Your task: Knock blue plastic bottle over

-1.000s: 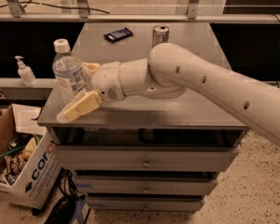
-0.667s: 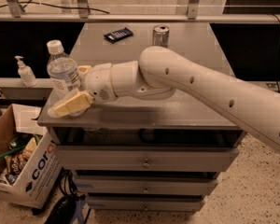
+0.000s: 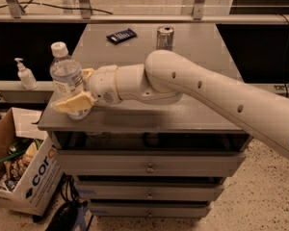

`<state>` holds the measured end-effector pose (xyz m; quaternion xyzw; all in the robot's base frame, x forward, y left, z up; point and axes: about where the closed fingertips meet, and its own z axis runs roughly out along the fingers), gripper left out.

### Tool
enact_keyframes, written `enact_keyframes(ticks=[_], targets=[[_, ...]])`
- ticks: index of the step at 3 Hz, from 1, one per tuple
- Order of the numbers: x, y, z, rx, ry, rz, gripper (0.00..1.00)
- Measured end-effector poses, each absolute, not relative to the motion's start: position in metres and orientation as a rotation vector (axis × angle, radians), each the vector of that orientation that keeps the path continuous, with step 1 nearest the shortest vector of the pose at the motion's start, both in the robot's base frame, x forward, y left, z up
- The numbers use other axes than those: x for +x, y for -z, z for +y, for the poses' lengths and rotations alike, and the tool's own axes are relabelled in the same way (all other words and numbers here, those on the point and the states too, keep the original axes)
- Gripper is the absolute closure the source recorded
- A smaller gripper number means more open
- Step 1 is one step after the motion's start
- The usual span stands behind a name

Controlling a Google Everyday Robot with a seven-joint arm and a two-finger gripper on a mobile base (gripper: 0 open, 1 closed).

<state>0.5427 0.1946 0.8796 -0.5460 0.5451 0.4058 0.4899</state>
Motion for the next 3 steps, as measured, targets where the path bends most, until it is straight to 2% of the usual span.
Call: enact_keyframes(ticks=[1,2,3], targets=[[0.555,-0.896,0.179,-1.311,-0.94,1.347,0.88],[0.573,-0.927,0.156,-1.301,-0.878,1.354,1.0],[0.586,-0.956,0.141,-1.354,-0.802,1.383,1.0]])
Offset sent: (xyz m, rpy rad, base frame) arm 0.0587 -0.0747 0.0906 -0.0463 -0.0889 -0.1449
